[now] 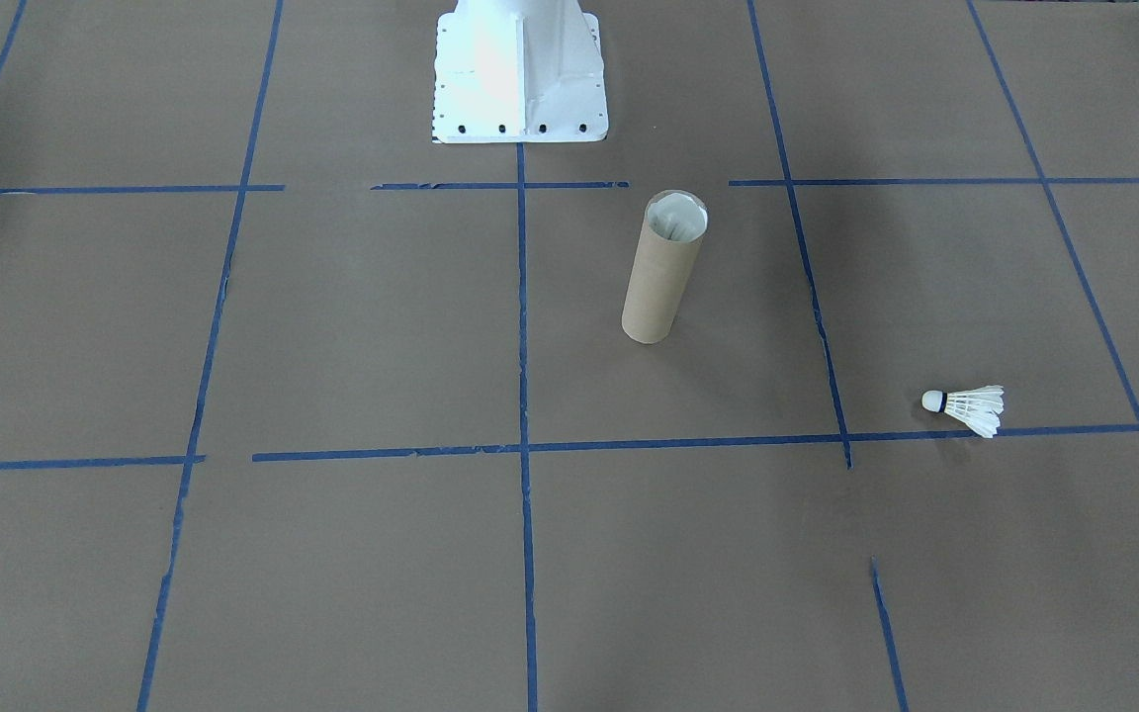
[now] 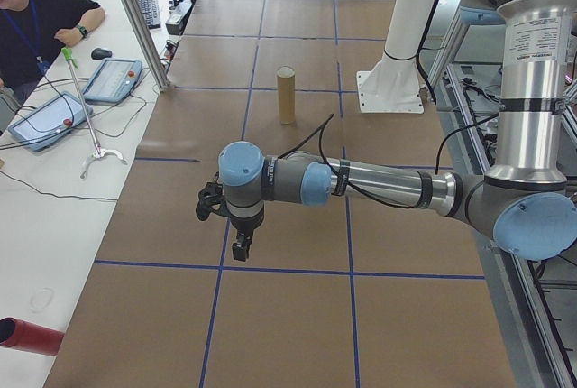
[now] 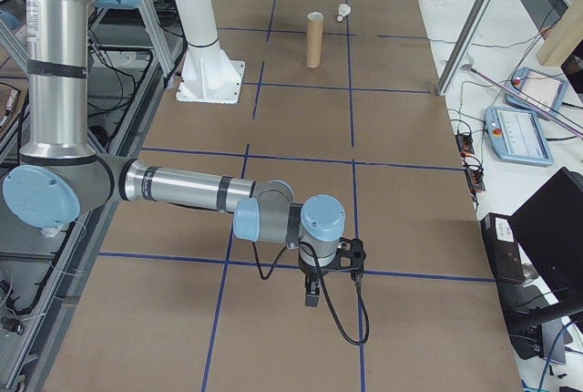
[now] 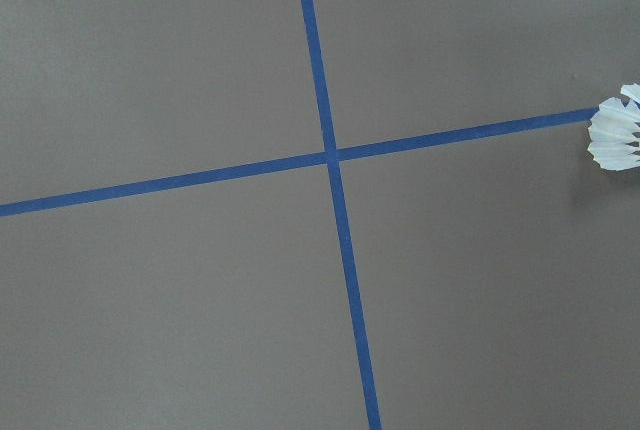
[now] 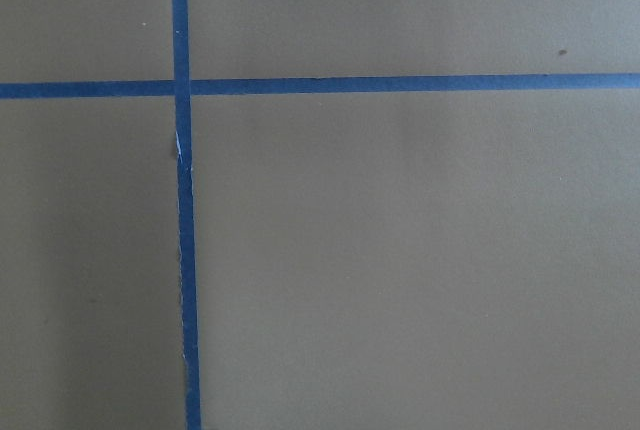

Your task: Collect badminton balls into bucket

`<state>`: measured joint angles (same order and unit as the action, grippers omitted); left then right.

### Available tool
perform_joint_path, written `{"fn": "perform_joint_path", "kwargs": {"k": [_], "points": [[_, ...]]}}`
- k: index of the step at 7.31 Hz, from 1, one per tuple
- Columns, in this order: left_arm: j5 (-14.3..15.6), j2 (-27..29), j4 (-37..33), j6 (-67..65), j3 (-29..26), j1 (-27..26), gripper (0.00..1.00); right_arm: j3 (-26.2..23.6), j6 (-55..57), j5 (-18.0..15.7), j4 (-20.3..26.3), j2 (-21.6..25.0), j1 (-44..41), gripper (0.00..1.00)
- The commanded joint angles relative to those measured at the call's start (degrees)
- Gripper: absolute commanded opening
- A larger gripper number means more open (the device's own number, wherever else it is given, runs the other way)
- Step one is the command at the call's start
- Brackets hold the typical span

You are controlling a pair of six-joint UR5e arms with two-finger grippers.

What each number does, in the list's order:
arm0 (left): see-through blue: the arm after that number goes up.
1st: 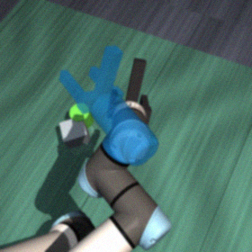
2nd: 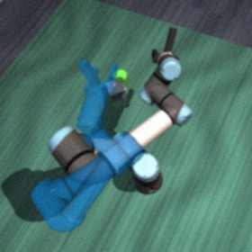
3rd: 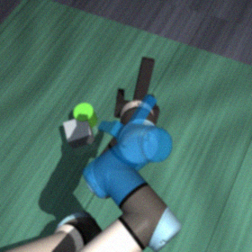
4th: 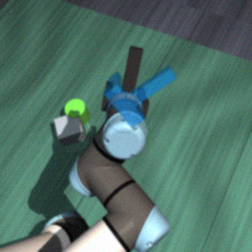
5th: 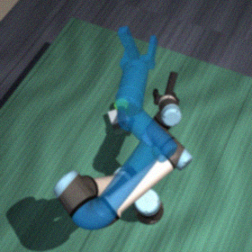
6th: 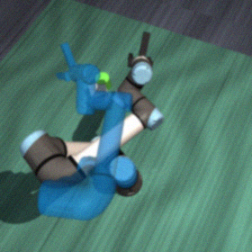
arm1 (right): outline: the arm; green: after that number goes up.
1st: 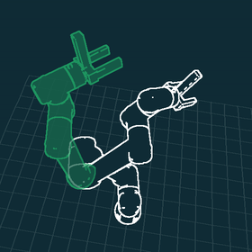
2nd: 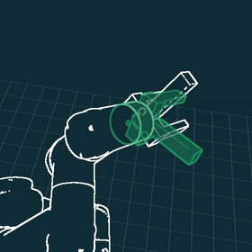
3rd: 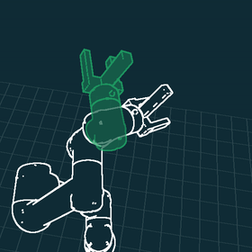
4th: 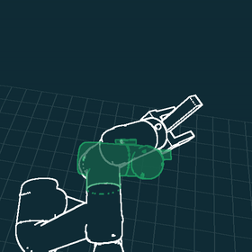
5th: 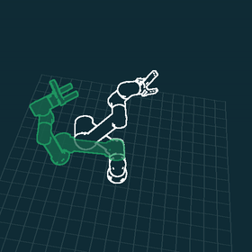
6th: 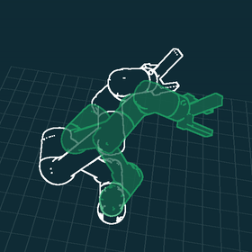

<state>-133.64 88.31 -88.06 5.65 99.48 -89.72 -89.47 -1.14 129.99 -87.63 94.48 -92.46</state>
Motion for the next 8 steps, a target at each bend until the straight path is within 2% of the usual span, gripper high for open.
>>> {"fn": "perform_joint_path", "kwargs": {"k": [1,2,3,5,7,8], "points": [[2.2,2.8,-0.3,-0.4,-0.9,0.3,1.0,0.0,0.0,0.0,0.0,0.0,0.0,1.0],[2.6,6.4,-0.7,-0.3,-2.1,0.3,1.0,0.0,0.0,0.0,0.0,0.0,0.0,1.0],[2.6,10.1,-3.8,-0.3,-6.8,0.2,1.0,0.0,0.0,0.0,0.0,0.0,0.0,1.0],[2.1,10.2,-13.7,-6.2,-12.7,0.3,1.0,0.1,0.0,0.1,0.0,0.0,0.0,1.0],[2.2,9.9,-29.4,-20.8,-18.4,2.3,1.0,0.1,0.0,0.0,0.0,0.0,0.0,1.0],[2.2,9.3,-30.8,-23.7,-18.7,4.3,1.0,0.0,0.0,0.1,0.0,0.0,0.0,1.0]]}}
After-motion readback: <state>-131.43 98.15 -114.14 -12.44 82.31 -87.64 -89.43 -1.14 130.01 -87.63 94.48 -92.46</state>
